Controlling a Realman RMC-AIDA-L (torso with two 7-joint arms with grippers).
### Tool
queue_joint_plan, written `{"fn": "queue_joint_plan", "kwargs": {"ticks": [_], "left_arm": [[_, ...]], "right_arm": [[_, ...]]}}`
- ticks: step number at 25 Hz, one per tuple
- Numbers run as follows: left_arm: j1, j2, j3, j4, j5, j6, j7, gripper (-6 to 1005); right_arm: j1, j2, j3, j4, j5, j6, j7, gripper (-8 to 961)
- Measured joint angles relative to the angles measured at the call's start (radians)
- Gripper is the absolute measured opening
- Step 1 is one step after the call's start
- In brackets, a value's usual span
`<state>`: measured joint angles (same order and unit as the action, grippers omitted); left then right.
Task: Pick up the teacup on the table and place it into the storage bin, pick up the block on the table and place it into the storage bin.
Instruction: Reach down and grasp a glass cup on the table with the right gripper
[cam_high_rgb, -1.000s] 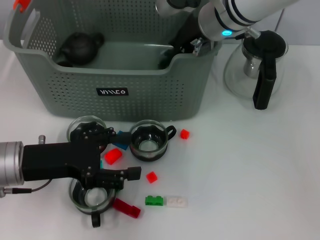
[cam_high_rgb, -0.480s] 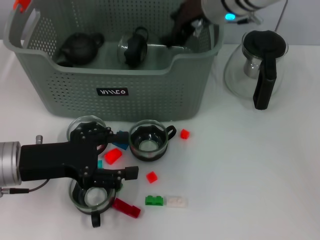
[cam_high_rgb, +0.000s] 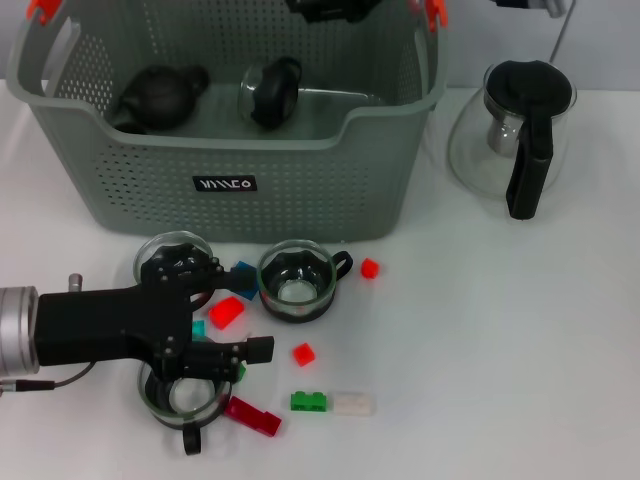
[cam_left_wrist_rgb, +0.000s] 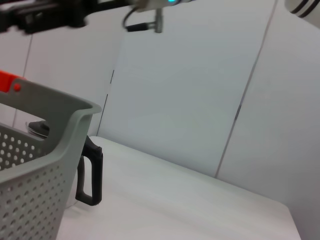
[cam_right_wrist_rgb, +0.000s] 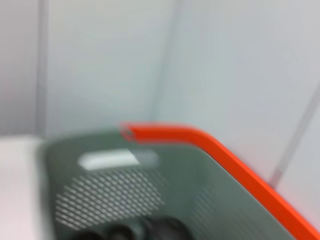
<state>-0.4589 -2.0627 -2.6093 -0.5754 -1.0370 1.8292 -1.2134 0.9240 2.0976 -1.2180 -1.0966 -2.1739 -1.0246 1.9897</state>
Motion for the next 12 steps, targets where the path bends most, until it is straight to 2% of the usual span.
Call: {"fn": "queue_joint_plan", "kwargs": {"ticks": [3,4,5,6,12], "left_arm": [[0.002,0.0,0.0,0.0,0.002,0.003,0.0,901],[0.003,0.001,0.0,0.0,0.002,0.003,0.0,901],[0.005,0.001,0.001,0.0,0.003,0.003,0.0,901],[0.007,0.001,0.002,-0.001,0.003,0.004,0.0,901],[0.02,0.004,0.002,-0.007,0.003,0.007,0.0,900]], "right_arm": [[-0.08,-0.003,0.003,-0.111,0.116,-0.127,-0.036,688],[-0.125,-0.005,0.007,-0.172,0.175,-0.218,-0.056,698],[-0.139,-0.007,0.009,-0.187,0.184,-0.257,-0.059,708],[-0.139,-0.007,0.009,-0.187,0.184,-0.257,-0.059,718],[-0.143,-0.014,0.031,-0.203,0.118,-0.49,-0.047,777]]}}
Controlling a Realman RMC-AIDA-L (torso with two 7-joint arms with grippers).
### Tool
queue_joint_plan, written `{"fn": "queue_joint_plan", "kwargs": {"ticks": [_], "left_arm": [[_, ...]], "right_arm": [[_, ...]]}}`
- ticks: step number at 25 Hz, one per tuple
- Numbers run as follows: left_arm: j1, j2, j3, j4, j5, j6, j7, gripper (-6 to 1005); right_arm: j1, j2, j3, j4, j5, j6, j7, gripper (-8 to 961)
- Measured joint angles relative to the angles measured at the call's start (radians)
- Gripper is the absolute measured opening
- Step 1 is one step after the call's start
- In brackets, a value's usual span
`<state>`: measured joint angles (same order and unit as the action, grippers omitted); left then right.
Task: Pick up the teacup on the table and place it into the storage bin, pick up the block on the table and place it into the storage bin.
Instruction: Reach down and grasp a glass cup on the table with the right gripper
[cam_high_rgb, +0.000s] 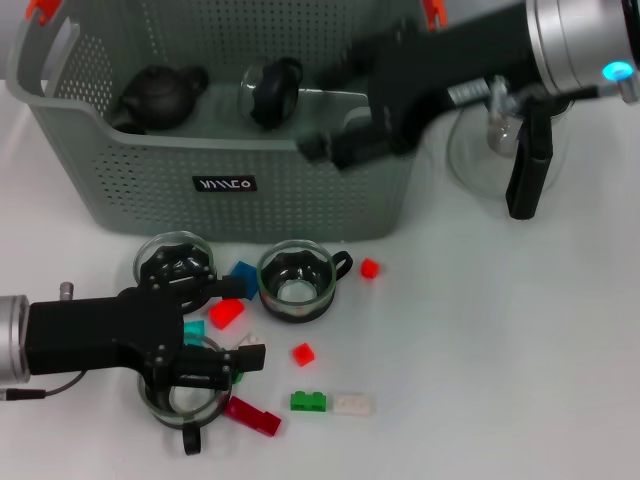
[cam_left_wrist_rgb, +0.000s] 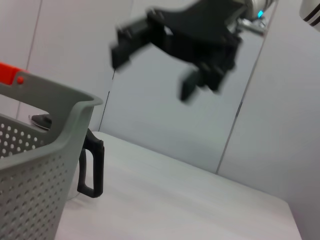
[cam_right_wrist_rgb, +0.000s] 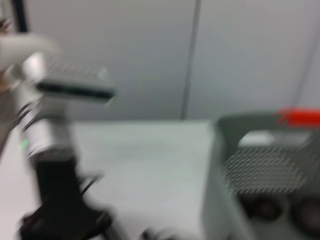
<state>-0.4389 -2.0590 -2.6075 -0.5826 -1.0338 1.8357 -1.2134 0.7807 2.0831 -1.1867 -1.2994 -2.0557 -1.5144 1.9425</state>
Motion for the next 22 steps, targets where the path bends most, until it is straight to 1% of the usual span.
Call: {"fn": "queue_joint_plan", "kwargs": {"ticks": [3,6,13,19,22], "left_arm": [[0.008,0.004,-0.001,-0.001,0.0,0.0,0.0,900],[0.018,0.01,-0.001,-0.001,0.001,0.001,0.0,900],[0.042,0.019,-0.002,-0.003,-0.002,-0.003,0.0,899],[0.055,0.021,-0.002,-0.002,0.001,-0.006,0.0,898],[0.058,0.023,-0.002,-0.002,0.001,-0.002,0.0,898]], "right_arm": [[0.014,0.003,0.005,0.004,-0.05,-0.086,0.017,801],[0.033,0.008,0.004,0.021,-0.097,-0.124,0.038,812],[0.087,0.01,-0.035,0.097,-0.147,-0.137,0.052,839],[0.141,0.012,-0.076,0.168,-0.183,-0.14,0.054,825],[0.157,0.014,-0.097,0.18,-0.194,-0.132,0.054,825]]}}
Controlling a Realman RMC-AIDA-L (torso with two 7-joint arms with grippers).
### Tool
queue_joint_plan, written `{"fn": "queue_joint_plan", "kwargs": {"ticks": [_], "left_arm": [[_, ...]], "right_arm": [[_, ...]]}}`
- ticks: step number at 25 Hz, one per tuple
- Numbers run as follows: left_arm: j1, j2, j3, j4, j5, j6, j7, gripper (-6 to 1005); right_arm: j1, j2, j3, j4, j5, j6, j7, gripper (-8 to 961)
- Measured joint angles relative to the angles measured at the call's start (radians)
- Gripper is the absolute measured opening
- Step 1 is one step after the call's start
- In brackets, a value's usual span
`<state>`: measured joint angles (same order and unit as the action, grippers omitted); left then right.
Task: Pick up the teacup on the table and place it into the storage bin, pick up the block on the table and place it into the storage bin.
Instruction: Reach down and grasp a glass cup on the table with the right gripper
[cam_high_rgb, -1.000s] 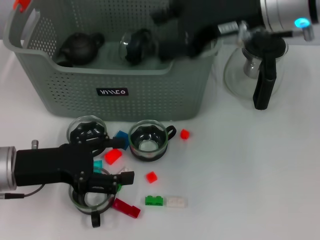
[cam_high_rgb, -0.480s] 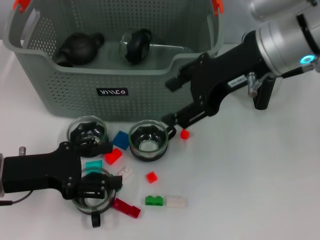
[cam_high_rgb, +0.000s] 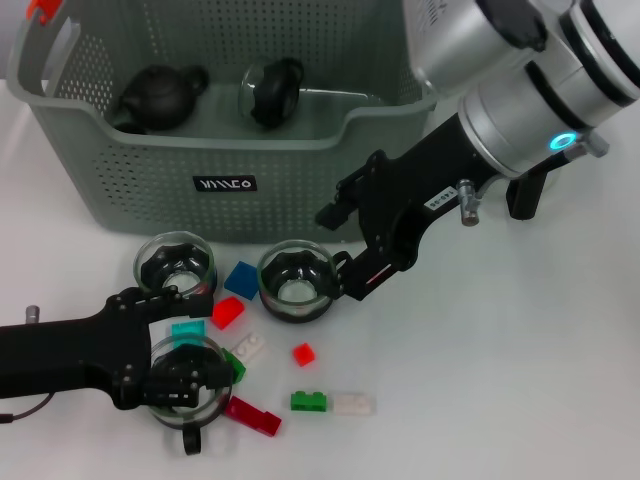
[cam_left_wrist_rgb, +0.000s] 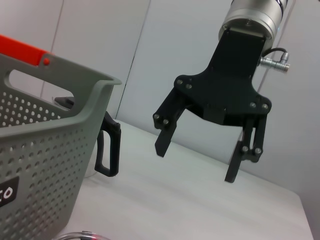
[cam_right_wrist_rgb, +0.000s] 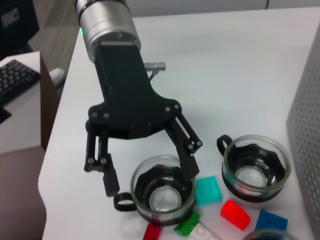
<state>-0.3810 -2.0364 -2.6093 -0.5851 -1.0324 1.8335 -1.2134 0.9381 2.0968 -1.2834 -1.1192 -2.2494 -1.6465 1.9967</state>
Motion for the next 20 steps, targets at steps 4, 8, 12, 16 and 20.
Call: {"fn": "queue_joint_plan", "kwargs": {"ticks": [4,8,12,16,20], "left_arm": [[0.001,0.001,0.0,-0.001,0.0,0.001,0.0,898],[0.001,0.001,0.004,-0.001,0.0,-0.004,0.0,897],[0.005,0.003,0.007,-0.001,0.002,-0.004,0.0,897],[0.013,0.004,0.008,-0.001,0.002,-0.003,0.0,896],[0.018,0.004,0.008,-0.001,0.003,-0.003,0.0,896]], "right_arm": [[0.035,0.0,-0.05,0.043,-0.019,0.029,0.0,825],[0.076,0.003,-0.122,0.12,-0.022,0.085,0.0,825],[0.106,0.003,-0.199,0.179,-0.028,0.15,0.004,825],[0.119,0.008,-0.247,0.206,-0.045,0.207,0.008,825],[0.119,0.011,-0.282,0.212,-0.04,0.252,0.008,826]]}}
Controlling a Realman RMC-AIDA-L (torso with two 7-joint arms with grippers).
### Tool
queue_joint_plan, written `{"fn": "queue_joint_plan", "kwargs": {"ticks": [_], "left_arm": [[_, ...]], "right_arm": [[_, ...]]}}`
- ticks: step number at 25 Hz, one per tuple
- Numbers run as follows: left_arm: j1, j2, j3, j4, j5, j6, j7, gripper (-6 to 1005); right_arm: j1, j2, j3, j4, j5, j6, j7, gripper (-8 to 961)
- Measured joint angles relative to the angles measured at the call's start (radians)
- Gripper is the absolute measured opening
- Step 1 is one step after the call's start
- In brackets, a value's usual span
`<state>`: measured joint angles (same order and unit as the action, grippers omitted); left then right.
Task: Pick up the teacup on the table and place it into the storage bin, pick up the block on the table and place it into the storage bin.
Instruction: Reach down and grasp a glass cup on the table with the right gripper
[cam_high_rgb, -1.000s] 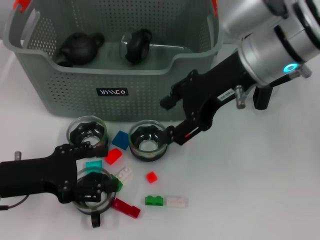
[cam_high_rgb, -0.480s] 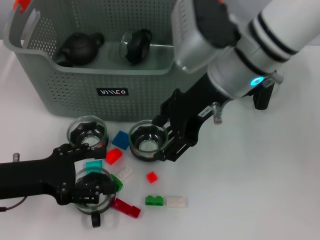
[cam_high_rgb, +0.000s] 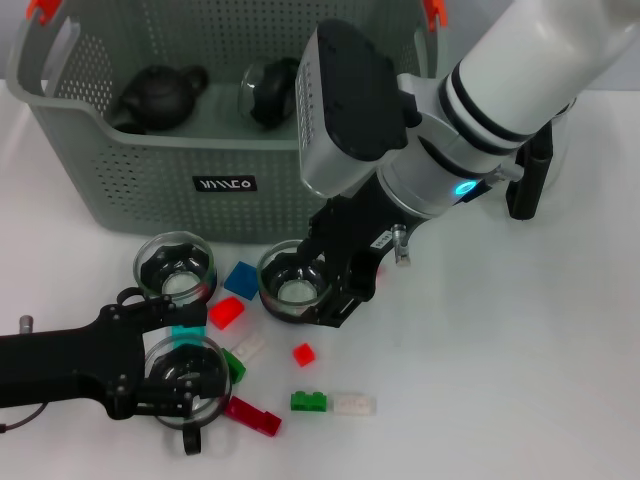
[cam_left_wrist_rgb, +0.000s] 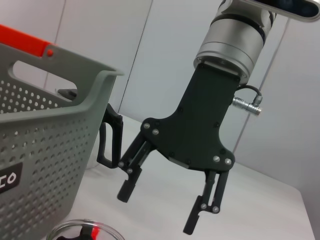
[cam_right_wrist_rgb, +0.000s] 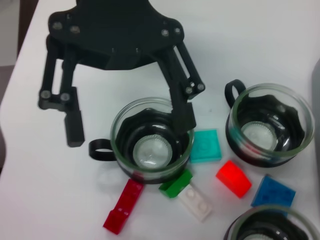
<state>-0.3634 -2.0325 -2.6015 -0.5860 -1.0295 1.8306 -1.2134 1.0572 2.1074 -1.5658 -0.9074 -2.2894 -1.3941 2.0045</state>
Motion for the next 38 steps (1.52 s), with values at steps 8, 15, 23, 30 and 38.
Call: {"fn": "queue_joint_plan", "kwargs": {"ticks": [8,15,23,30,38], "left_arm": [[0.001,0.0,0.0,0.007,0.0,-0.004,0.011,895],[0.001,0.0,-0.002,0.008,0.0,-0.004,0.012,894],[0.001,-0.004,0.001,0.009,0.0,-0.004,0.012,893],[0.004,-0.008,0.003,0.009,0.0,-0.005,0.012,893],[0.006,-0.008,0.003,0.009,0.0,-0.006,0.021,892]], "right_arm": [[0.002,0.004,-0.103,0.062,0.025,0.122,0.0,826],[0.005,0.007,-0.197,0.107,0.059,0.217,0.001,826],[0.001,0.009,-0.228,0.146,0.079,0.277,0.002,795],[-0.007,0.011,-0.283,0.17,0.121,0.356,-0.001,694],[-0.007,0.013,-0.316,0.208,0.144,0.401,-0.007,702]]}}
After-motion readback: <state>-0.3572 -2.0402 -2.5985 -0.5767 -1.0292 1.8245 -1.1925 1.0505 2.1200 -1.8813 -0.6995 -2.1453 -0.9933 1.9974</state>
